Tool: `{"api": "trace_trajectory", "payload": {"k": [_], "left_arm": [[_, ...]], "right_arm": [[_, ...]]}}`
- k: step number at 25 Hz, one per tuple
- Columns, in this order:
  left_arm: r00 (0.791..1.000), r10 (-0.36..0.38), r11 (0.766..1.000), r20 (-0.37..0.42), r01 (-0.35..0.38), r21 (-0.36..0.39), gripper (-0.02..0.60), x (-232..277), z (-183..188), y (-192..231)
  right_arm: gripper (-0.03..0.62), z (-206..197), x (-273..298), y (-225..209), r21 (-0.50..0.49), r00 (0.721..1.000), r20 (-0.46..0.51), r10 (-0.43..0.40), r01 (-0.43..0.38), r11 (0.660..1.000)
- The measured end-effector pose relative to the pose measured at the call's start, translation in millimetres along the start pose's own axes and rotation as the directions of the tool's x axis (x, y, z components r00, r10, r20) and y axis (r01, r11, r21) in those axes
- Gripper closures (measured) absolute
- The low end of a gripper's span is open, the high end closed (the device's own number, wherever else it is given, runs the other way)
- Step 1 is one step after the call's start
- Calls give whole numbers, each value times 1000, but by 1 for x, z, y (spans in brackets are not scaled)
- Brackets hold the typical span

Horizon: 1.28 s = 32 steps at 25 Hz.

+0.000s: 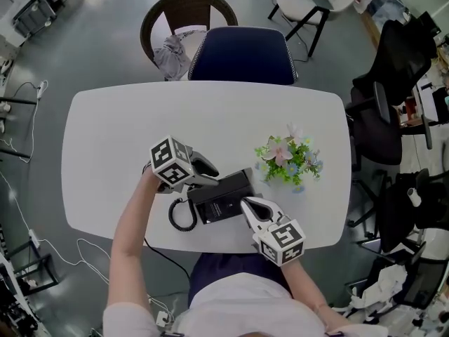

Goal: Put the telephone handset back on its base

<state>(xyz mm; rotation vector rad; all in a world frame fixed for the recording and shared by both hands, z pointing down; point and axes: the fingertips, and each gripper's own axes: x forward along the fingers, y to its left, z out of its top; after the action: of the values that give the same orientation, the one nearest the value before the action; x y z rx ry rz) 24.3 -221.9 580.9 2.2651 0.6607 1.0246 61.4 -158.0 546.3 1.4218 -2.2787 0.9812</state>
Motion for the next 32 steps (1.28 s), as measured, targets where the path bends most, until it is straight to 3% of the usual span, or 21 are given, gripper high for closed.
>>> {"api": "trace_trajectory", "payload": {"k": [2,7,11,13,21,26,32], "left_arm": [[999,44,999,16,-44,-14,486,-2,-4,-2],[992,122,992,38,-122,3,483,2,-8,-9],[986,168,986,9,-168,9,483,4,-10,-3],[985,173,985,-13,-173,2,449,5,-13,-1],[995,78,997,-66,-79,-21,476,11,-19,-7],[999,28,999,-35,-29,-32,492,6,-19,-8],[995,-93,994,42,95,-49,497,-2,-6,-14]], "right_arm": [[560,0,0,1,-2,1000,1,4,-4,1000],[560,2,0,3,-13,1000,4,9,-9,1000],[560,0,-2,3,-13,1000,4,7,-7,1000],[560,-1,-2,4,-12,1000,6,8,-8,1000],[560,-2,-6,3,-8,1000,14,1,-1,1000],[560,-2,-6,2,-10,1000,15,2,-2,1000],[560,-1,-5,4,-10,1000,14,7,-7,1000]]}}
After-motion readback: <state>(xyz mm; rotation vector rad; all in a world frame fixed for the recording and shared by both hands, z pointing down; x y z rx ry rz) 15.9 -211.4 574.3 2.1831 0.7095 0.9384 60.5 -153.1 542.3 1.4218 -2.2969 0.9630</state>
